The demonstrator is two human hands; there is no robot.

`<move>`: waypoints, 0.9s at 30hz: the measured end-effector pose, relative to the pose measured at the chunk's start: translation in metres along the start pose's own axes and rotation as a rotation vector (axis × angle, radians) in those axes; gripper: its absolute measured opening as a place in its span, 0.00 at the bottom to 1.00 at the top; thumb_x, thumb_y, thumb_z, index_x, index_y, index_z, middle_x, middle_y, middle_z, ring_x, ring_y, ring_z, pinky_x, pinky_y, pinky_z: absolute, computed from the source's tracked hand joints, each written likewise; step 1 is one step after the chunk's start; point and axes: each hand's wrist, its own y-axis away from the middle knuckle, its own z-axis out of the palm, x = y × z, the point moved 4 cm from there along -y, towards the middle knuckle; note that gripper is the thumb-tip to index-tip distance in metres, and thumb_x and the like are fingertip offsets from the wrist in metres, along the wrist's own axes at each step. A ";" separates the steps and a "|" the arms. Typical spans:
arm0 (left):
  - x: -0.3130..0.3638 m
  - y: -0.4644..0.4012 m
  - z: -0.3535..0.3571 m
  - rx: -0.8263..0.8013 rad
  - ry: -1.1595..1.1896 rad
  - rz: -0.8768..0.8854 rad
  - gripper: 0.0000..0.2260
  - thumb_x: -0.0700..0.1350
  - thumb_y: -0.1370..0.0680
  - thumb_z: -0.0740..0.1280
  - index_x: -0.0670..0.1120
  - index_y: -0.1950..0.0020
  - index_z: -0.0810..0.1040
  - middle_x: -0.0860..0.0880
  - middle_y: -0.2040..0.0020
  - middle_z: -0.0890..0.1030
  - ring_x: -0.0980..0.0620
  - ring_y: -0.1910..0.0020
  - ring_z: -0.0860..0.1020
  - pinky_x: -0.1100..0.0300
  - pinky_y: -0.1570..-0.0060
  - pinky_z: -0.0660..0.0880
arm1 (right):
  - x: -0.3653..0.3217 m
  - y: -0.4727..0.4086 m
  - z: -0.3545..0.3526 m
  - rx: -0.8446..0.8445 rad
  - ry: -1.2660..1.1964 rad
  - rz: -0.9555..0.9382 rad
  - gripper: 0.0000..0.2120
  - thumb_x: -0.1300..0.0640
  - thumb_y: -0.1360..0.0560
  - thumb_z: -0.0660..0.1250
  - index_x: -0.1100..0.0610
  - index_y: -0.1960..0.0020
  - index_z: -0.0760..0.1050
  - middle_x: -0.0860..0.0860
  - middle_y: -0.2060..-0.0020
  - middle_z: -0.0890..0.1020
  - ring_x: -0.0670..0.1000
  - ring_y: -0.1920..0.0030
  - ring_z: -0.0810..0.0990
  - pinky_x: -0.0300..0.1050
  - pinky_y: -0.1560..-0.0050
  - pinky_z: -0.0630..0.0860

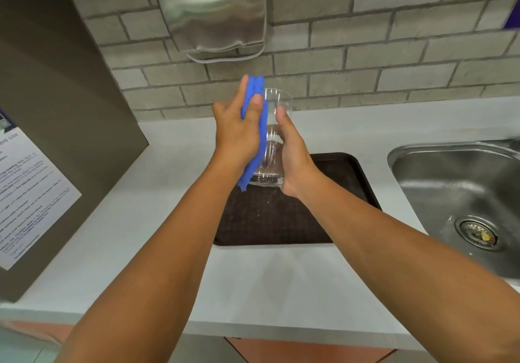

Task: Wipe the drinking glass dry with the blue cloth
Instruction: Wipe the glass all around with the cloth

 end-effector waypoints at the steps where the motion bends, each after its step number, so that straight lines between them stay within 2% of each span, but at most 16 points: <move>1: -0.007 -0.001 -0.002 -0.007 0.126 -0.134 0.19 0.57 0.19 0.58 0.59 0.27 0.69 0.46 0.41 0.76 0.50 0.47 0.79 0.59 0.46 0.77 | 0.000 0.001 -0.001 -0.020 -0.024 0.006 0.32 0.28 0.30 0.65 0.54 0.43 0.80 0.57 0.51 0.86 0.58 0.47 0.86 0.60 0.39 0.79; 3: -0.019 0.003 -0.001 -0.051 0.363 -0.379 0.18 0.57 0.19 0.59 0.55 0.30 0.73 0.44 0.46 0.83 0.44 0.53 0.82 0.54 0.60 0.80 | 0.000 0.001 -0.003 -0.062 -0.059 0.005 0.34 0.29 0.29 0.64 0.58 0.42 0.79 0.58 0.56 0.85 0.60 0.54 0.85 0.60 0.44 0.81; 4: -0.021 0.007 -0.001 -0.073 0.405 -0.441 0.19 0.57 0.19 0.59 0.53 0.31 0.73 0.45 0.47 0.84 0.44 0.57 0.83 0.55 0.66 0.79 | -0.001 0.001 -0.004 -0.077 -0.072 0.003 0.33 0.29 0.29 0.64 0.58 0.44 0.79 0.58 0.58 0.85 0.59 0.57 0.85 0.59 0.47 0.81; 6: -0.021 0.005 0.000 -0.065 0.387 -0.462 0.19 0.57 0.19 0.59 0.52 0.31 0.73 0.45 0.50 0.84 0.47 0.60 0.83 0.57 0.68 0.79 | -0.002 0.001 -0.007 -0.081 -0.072 0.008 0.31 0.30 0.28 0.63 0.58 0.47 0.79 0.57 0.60 0.85 0.57 0.61 0.85 0.55 0.55 0.83; 8: -0.014 0.001 0.000 -0.016 0.249 -0.297 0.19 0.56 0.18 0.57 0.54 0.28 0.71 0.46 0.45 0.81 0.49 0.53 0.82 0.58 0.56 0.81 | -0.003 0.000 -0.007 -0.055 -0.037 0.006 0.33 0.29 0.28 0.63 0.58 0.43 0.79 0.58 0.57 0.86 0.58 0.58 0.86 0.55 0.55 0.84; 9: -0.006 0.001 0.000 -0.002 0.101 -0.146 0.21 0.56 0.18 0.57 0.56 0.26 0.67 0.48 0.41 0.76 0.52 0.48 0.79 0.66 0.48 0.77 | -0.004 0.000 -0.006 -0.029 -0.008 0.003 0.35 0.29 0.28 0.63 0.58 0.39 0.78 0.59 0.52 0.86 0.59 0.52 0.87 0.57 0.49 0.83; 10: 0.001 0.004 0.002 0.003 -0.065 0.022 0.22 0.56 0.18 0.56 0.57 0.24 0.63 0.50 0.41 0.70 0.56 0.47 0.75 0.73 0.48 0.72 | -0.005 -0.001 -0.004 -0.009 0.008 -0.004 0.35 0.29 0.27 0.63 0.56 0.36 0.77 0.59 0.45 0.85 0.59 0.46 0.85 0.59 0.41 0.81; 11: 0.007 0.007 0.005 0.002 -0.202 0.165 0.23 0.54 0.18 0.57 0.56 0.23 0.60 0.51 0.43 0.66 0.56 0.47 0.72 0.75 0.48 0.68 | -0.007 -0.002 -0.002 -0.001 0.009 -0.019 0.34 0.29 0.27 0.63 0.54 0.34 0.77 0.58 0.42 0.84 0.58 0.41 0.84 0.60 0.36 0.78; 13: 0.012 0.009 0.009 -0.007 -0.302 0.261 0.24 0.53 0.19 0.58 0.56 0.22 0.58 0.50 0.46 0.62 0.53 0.45 0.69 0.67 0.43 0.68 | -0.009 -0.003 0.003 -0.010 0.005 -0.029 0.31 0.30 0.26 0.62 0.51 0.35 0.78 0.57 0.40 0.84 0.56 0.39 0.83 0.60 0.34 0.76; 15: 0.011 0.004 0.008 -0.025 -0.239 0.179 0.24 0.53 0.18 0.58 0.56 0.22 0.58 0.50 0.44 0.62 0.52 0.43 0.70 0.62 0.39 0.68 | -0.008 -0.004 0.003 -0.022 -0.005 -0.012 0.31 0.30 0.27 0.63 0.51 0.36 0.79 0.57 0.41 0.84 0.56 0.39 0.83 0.59 0.34 0.76; 17: 0.006 -0.002 0.006 -0.032 -0.113 0.022 0.22 0.54 0.18 0.57 0.57 0.24 0.62 0.49 0.41 0.67 0.54 0.46 0.74 0.61 0.41 0.70 | -0.006 -0.005 -0.001 -0.025 -0.041 0.013 0.33 0.29 0.28 0.64 0.53 0.36 0.78 0.57 0.46 0.86 0.57 0.44 0.84 0.57 0.39 0.79; 18: 0.001 -0.003 0.003 -0.043 -0.008 -0.084 0.20 0.55 0.18 0.56 0.57 0.26 0.67 0.49 0.40 0.71 0.54 0.48 0.77 0.59 0.44 0.73 | -0.004 -0.005 -0.002 -0.053 -0.086 0.033 0.33 0.29 0.28 0.64 0.54 0.37 0.80 0.58 0.50 0.87 0.58 0.48 0.86 0.57 0.45 0.82; 20: -0.008 -0.003 0.002 -0.089 0.199 -0.278 0.12 0.57 0.18 0.56 0.57 0.41 0.76 0.48 0.45 0.81 0.47 0.54 0.81 0.54 0.55 0.78 | -0.003 -0.006 -0.002 -0.138 -0.176 0.057 0.31 0.30 0.28 0.64 0.56 0.46 0.85 0.58 0.56 0.87 0.59 0.56 0.87 0.55 0.55 0.83; 21: -0.010 -0.002 0.003 -0.107 0.242 -0.327 0.10 0.58 0.18 0.56 0.58 0.46 0.75 0.48 0.49 0.83 0.46 0.58 0.81 0.55 0.61 0.78 | -0.003 -0.007 -0.004 -0.161 -0.200 0.053 0.31 0.30 0.27 0.63 0.56 0.51 0.87 0.58 0.57 0.87 0.59 0.57 0.87 0.54 0.56 0.84; 23: -0.010 -0.002 0.006 -0.123 0.257 -0.344 0.09 0.58 0.19 0.57 0.58 0.47 0.74 0.50 0.52 0.83 0.49 0.62 0.80 0.59 0.67 0.76 | -0.003 -0.010 -0.007 -0.176 -0.231 0.041 0.31 0.29 0.28 0.63 0.56 0.55 0.88 0.58 0.58 0.87 0.59 0.57 0.87 0.55 0.55 0.84; 27: -0.010 -0.004 0.014 -0.119 0.305 -0.306 0.10 0.57 0.18 0.57 0.56 0.44 0.74 0.48 0.51 0.83 0.43 0.51 0.83 0.52 0.55 0.82 | -0.005 -0.014 -0.014 -0.149 -0.215 0.030 0.33 0.29 0.28 0.63 0.58 0.48 0.83 0.59 0.57 0.87 0.59 0.58 0.87 0.55 0.55 0.83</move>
